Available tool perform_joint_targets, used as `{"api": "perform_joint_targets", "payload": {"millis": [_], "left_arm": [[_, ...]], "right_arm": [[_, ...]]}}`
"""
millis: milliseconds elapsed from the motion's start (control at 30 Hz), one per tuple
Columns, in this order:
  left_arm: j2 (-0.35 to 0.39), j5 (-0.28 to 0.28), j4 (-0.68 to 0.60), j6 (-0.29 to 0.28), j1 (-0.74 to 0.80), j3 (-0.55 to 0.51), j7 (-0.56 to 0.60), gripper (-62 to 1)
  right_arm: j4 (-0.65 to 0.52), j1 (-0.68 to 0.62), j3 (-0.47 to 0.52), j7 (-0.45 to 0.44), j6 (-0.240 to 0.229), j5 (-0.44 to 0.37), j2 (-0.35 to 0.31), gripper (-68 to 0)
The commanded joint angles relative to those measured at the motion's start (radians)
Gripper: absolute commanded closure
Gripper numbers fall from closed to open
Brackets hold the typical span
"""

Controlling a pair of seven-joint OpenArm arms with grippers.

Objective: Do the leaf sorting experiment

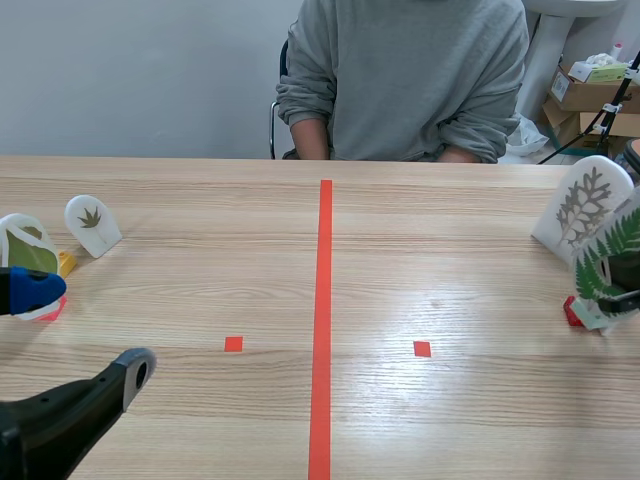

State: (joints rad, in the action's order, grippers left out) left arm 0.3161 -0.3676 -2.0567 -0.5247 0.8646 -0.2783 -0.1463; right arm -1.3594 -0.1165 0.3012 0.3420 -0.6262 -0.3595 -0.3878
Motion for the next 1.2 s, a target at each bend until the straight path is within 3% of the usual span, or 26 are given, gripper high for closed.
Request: {"api": "perform_joint_targets", "payload": {"millis": [0, 467, 700, 1067, 1167], "left_arm": [[-0.005, -0.008, -0.002, 0.001, -0.001, -0.005, 0.015, -61.7], [-0.005, -0.011, -0.002, 0.001, -0.001, -0.005, 0.015, -61.7], [-0.005, -0.011, -0.002, 0.001, -0.001, -0.005, 0.015, -61.7], [-0.005, -0.011, -0.002, 0.001, -0.001, -0.005, 0.015, -61.7], [-0.005, -0.011, -0.002, 0.001, -0.001, -0.005, 0.015, -61.7]], "right_arm": [[0.000, 0.015, -0.005, -0.011, 0.017, 0.011, -0.006, -2.0], [0.039, -0.034, -0.005, -0.035, 0.063, 0.024, 0.000, -2.0], [0.039, -0.039, -0.005, -0.030, 0.063, 0.027, 0.000, -2.7], [0.039, -0.039, -0.005, -0.027, 0.062, 0.029, 0.000, -24.2], [0.039, -0.039, -0.005, -0.026, 0.061, 0.031, 0.000, -34.5]]}}
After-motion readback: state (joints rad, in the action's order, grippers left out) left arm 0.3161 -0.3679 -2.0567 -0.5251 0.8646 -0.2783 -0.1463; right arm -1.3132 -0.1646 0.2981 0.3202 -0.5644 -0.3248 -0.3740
